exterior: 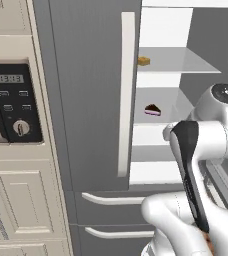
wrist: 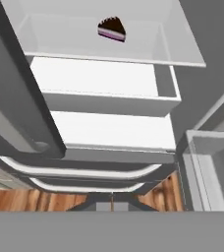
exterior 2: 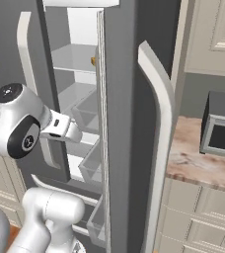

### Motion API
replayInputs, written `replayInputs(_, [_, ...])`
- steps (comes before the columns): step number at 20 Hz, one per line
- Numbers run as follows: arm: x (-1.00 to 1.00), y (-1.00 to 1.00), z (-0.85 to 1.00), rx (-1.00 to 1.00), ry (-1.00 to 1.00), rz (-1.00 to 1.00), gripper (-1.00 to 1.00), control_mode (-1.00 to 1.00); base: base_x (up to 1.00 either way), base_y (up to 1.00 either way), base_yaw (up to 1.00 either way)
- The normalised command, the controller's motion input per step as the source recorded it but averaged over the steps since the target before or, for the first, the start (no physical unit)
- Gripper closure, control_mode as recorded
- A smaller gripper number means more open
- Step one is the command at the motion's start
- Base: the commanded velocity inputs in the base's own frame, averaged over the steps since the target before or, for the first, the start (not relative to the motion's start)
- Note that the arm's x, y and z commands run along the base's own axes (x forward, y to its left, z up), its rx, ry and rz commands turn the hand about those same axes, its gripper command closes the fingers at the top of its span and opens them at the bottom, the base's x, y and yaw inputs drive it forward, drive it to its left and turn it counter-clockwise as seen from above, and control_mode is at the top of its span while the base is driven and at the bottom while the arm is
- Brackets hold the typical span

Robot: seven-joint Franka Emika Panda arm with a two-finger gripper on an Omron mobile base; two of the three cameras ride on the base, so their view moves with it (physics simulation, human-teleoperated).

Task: Take the cakes from the fridge and place them on the empty tray on the dining counter.

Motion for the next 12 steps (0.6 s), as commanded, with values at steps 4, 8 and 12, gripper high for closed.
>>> replayInputs(4, [0.0,-0.05,0.01,-0.16,0.0,0.14,1.0,-1.0,0.0,0.0,0.0])
replayInputs(8, [0.0,-0.01,0.03,-0.09,-0.02,0.18,1.0,-1.0,0.0,0.0,0.0])
replayInputs(12, [0.0,-0.11,0.13,0.0,-0.17,0.15,1.0,-1.0,0.0,0.0,0.0])
